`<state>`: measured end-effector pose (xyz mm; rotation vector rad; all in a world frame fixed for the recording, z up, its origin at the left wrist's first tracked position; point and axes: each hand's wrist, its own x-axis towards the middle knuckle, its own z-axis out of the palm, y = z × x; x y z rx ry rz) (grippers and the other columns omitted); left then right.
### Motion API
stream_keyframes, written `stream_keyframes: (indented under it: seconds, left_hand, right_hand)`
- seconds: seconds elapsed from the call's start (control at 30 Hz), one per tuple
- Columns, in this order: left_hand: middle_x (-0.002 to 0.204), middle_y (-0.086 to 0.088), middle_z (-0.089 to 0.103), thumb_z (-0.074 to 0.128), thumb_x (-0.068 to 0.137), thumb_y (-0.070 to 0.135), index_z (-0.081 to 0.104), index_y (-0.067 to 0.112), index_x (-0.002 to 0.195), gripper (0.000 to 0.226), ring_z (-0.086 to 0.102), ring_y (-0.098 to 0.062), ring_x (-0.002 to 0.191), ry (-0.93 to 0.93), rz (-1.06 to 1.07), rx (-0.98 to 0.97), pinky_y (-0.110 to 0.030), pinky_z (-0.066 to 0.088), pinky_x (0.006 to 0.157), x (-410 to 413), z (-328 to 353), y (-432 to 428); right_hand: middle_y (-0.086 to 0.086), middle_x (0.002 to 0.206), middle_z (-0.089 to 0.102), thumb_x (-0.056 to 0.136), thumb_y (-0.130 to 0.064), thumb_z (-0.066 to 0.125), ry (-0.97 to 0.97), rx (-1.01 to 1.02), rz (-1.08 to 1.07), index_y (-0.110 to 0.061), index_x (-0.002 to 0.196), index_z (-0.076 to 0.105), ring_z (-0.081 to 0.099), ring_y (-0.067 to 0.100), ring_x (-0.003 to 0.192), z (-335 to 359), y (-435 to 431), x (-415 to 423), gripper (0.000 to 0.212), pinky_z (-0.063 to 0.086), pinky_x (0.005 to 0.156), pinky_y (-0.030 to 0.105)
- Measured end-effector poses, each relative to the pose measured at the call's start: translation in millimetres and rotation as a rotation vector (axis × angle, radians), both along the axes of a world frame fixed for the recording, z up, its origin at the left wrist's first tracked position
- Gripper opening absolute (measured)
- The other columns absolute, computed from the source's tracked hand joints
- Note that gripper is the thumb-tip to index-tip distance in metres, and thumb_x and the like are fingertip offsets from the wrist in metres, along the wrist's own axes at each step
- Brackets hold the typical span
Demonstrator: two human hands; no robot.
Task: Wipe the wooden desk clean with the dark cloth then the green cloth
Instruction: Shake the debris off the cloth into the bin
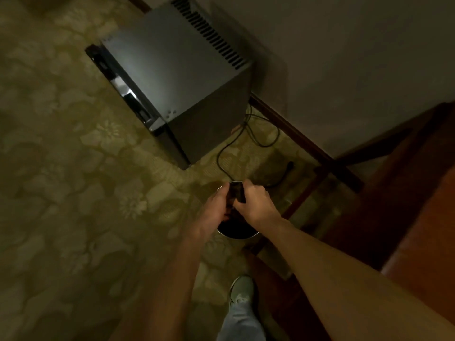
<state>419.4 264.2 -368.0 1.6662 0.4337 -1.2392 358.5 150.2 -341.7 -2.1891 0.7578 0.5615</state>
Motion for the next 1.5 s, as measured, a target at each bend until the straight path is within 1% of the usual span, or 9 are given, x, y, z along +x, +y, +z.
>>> stream_keyframes:
  seconds: [0.23,0.37,0.53,0.7,0.87,0.97,1.17,1.37,1.5]
  left_hand:
    - [0.125,-0.005,0.070,0.062,0.104,0.040,0.063,0.026,0.121,0.022,0.067,-0.020,0.111,0.026,0.094,0.015,-0.039,0.056,0.098,-25,-128,1]
    - [0.105,-0.004,0.070,0.064,0.104,0.027,0.065,0.025,0.107,0.003,0.067,-0.017,0.094,-0.102,0.054,0.003,-0.033,0.054,0.084,-39,-176,9]
    - [0.102,-0.013,0.072,0.067,0.102,0.020,0.067,0.005,0.109,0.017,0.068,-0.025,0.097,-0.241,-0.018,0.084,-0.042,0.055,0.091,-37,-202,7]
    - [0.103,-0.005,0.067,0.057,0.107,0.027,0.058,0.008,0.114,0.020,0.066,-0.021,0.097,-0.350,-0.094,0.089,-0.038,0.053,0.087,-30,-205,6]
    - [0.091,0.005,0.064,0.052,0.109,0.031,0.057,0.017,0.111,0.015,0.061,-0.005,0.084,-0.481,-0.183,0.031,-0.022,0.044,0.070,-20,-204,5]
    - [0.099,0.002,0.065,0.050,0.110,0.035,0.054,0.019,0.116,0.018,0.062,-0.011,0.092,-0.455,-0.240,0.015,-0.029,0.043,0.078,-15,-204,4]
    - [0.106,-0.005,0.066,0.057,0.106,0.037,0.053,0.012,0.123,0.030,0.065,-0.022,0.102,-0.419,-0.382,0.000,-0.038,0.051,0.090,-17,-199,4]
    - [0.111,0.005,0.066,0.088,0.081,0.025,0.058,0.021,0.122,0.051,0.061,-0.007,0.097,-0.480,-0.430,-0.006,-0.020,0.048,0.079,-17,-188,8]
    - [0.122,-0.010,0.069,0.088,0.079,0.016,0.058,0.014,0.133,0.062,0.066,-0.027,0.112,-0.479,-0.664,0.041,-0.030,0.051,0.088,-19,-183,21]
  right_hand:
    - [0.020,0.138,0.051,0.098,-0.022,0.068,0.228,0.038,0.001,-0.010,0.142,0.040,0.058,0.040,0.125,-135,11,-3,0.054,0.052,0.103,0.047]
    - [0.021,0.145,0.040,0.095,-0.018,0.071,0.338,0.070,-0.089,-0.012,0.148,0.036,0.054,0.041,0.127,-180,9,-7,0.064,0.050,0.101,0.044]
    - [0.024,0.145,0.044,0.092,-0.011,0.072,0.389,0.014,-0.181,-0.008,0.149,0.036,0.054,0.041,0.129,-205,-2,-6,0.067,0.050,0.104,0.043]
    - [0.019,0.138,0.047,0.083,-0.035,0.086,0.402,-0.081,-0.066,-0.021,0.152,0.030,0.056,0.042,0.126,-207,-2,-8,0.090,0.053,0.101,0.049]
    - [0.014,0.137,0.049,0.083,-0.057,0.080,0.455,-0.138,0.066,-0.024,0.137,0.052,0.055,0.036,0.127,-206,-8,-10,0.069,0.050,0.105,0.045]
    - [0.013,0.146,0.040,0.079,-0.042,0.088,0.454,-0.105,0.060,-0.016,0.139,0.050,0.048,0.036,0.134,-205,-9,-6,0.076,0.047,0.110,0.049]
    - [0.013,0.121,0.065,0.094,-0.025,0.068,0.364,-0.124,0.108,-0.025,0.134,0.049,0.064,0.038,0.117,-200,-12,-10,0.044,0.053,0.101,0.048]
    - [0.006,0.142,0.052,0.103,-0.024,0.048,0.472,-0.326,0.440,-0.021,0.137,0.056,0.046,0.031,0.138,-185,-9,-14,0.035,0.025,0.118,0.060]
    - [0.013,0.128,0.060,0.096,-0.008,0.053,0.342,-0.146,0.335,-0.017,0.129,0.063,0.061,0.039,0.120,-169,-15,-9,0.035,0.052,0.103,0.048]
